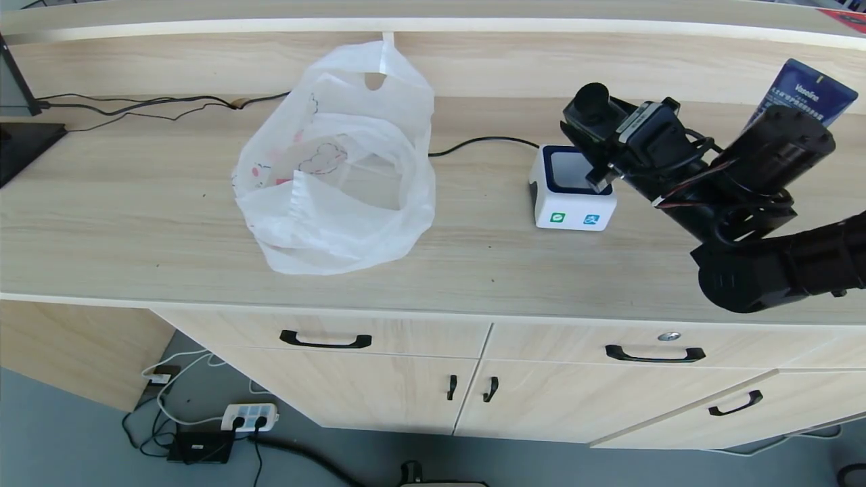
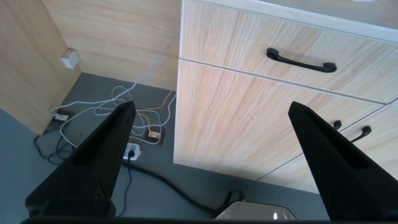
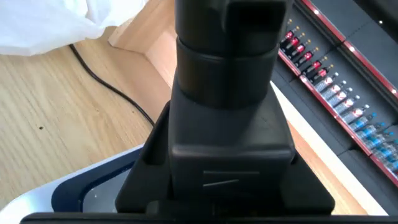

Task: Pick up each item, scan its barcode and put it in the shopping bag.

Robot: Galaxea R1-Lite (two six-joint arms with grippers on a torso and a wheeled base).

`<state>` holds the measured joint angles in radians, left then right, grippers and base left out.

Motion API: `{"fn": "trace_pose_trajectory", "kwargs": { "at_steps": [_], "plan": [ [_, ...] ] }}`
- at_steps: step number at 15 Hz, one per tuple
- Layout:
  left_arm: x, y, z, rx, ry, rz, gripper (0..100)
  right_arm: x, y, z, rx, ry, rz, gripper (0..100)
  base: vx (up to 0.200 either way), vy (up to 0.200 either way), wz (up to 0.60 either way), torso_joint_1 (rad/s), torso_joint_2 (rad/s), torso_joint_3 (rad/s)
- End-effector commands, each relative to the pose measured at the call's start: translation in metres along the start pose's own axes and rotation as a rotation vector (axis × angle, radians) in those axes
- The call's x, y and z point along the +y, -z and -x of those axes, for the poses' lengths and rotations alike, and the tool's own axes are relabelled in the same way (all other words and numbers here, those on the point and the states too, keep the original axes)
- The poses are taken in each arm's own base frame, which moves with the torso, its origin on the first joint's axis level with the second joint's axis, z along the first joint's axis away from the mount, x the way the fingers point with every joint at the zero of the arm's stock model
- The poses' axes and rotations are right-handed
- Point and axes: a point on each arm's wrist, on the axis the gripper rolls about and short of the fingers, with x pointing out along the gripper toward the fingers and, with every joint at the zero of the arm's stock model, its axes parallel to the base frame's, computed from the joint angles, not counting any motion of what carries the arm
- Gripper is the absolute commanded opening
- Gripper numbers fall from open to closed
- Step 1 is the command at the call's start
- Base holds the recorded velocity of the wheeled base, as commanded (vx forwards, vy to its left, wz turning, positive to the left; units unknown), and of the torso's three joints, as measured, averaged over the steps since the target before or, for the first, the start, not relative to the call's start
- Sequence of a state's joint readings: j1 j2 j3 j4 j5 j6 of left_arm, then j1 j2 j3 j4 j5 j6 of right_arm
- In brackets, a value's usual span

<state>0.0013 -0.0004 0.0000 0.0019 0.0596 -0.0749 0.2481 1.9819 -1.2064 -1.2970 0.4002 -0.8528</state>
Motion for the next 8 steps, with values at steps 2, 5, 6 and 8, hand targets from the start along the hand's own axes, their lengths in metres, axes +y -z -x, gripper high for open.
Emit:
{"fn": "trace_pose_trajectory", "kwargs": {
  "at_steps": [2, 5, 6, 8],
  "plan": [
    [0.0, 0.0, 0.0, 0.0, -0.001, 0.0, 100, 0.008, 0.007, -0.001, 0.022, 0.005, -0.013, 0, 0.0, 0.0, 0.0, 0.0, 0.0, 0.0],
    [0.0, 0.0, 0.0, 0.002, -0.001, 0.0, 100, 0.008, 0.006, -0.002, 0.032, 0.022, -0.017, 0, 0.0, 0.0, 0.0, 0.0, 0.0, 0.0],
    [0.0, 0.0, 0.0, 0.0, -0.001, 0.002, 100, 0.007, 0.004, -0.003, 0.033, 0.033, -0.022, 0, 0.0, 0.0, 0.0, 0.0, 0.0, 0.0],
    [0.0, 0.0, 0.0, 0.0, -0.001, 0.0, 100, 0.009, -0.007, -0.009, 0.024, 0.059, -0.051, 0, 0.0, 0.0, 0.0, 0.0, 0.0, 0.0]
  ]
}}
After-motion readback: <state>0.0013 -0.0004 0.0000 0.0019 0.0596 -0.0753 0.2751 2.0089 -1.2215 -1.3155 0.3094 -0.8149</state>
